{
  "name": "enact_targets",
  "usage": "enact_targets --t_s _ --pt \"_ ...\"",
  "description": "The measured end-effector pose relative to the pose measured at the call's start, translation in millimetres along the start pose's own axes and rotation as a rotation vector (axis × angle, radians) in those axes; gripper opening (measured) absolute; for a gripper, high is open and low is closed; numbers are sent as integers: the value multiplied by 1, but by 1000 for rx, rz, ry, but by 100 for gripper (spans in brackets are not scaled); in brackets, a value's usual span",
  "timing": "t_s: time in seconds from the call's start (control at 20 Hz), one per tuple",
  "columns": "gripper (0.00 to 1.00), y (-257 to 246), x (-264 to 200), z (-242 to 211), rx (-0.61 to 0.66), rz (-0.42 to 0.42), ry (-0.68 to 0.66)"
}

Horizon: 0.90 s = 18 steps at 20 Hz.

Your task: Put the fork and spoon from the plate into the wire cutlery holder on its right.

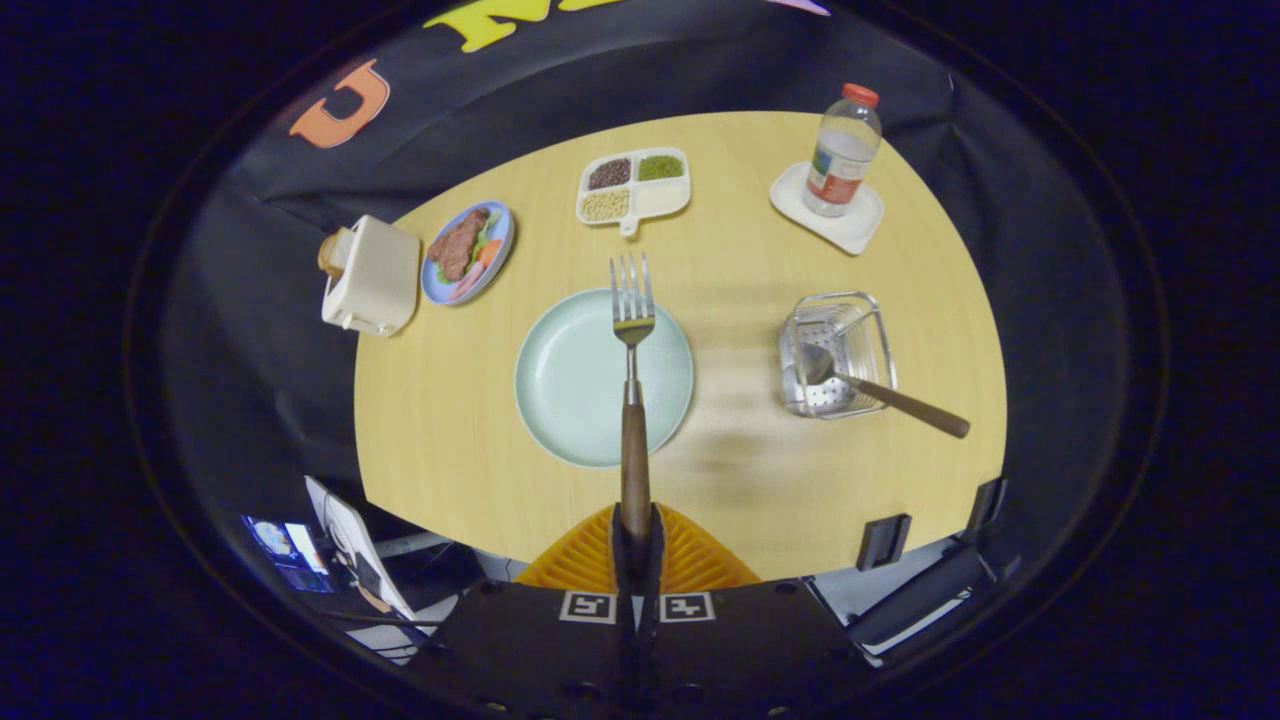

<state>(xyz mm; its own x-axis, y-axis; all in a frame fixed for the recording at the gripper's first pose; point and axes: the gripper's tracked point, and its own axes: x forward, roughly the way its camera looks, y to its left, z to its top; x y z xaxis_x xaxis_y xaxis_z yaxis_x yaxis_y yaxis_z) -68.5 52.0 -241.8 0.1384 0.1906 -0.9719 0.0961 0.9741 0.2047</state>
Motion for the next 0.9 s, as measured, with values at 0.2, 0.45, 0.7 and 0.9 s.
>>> enact_targets --t_s 0.2,0.45,0.7,0.9 --pt "1 -54 -29 11 32 -26 -30" --pt "1 -100 -32 2 37 -49 23" --pt "1 -108 -17 -13 68 -24 108" --pt "1 -115 -12 -9 79 -31 131"
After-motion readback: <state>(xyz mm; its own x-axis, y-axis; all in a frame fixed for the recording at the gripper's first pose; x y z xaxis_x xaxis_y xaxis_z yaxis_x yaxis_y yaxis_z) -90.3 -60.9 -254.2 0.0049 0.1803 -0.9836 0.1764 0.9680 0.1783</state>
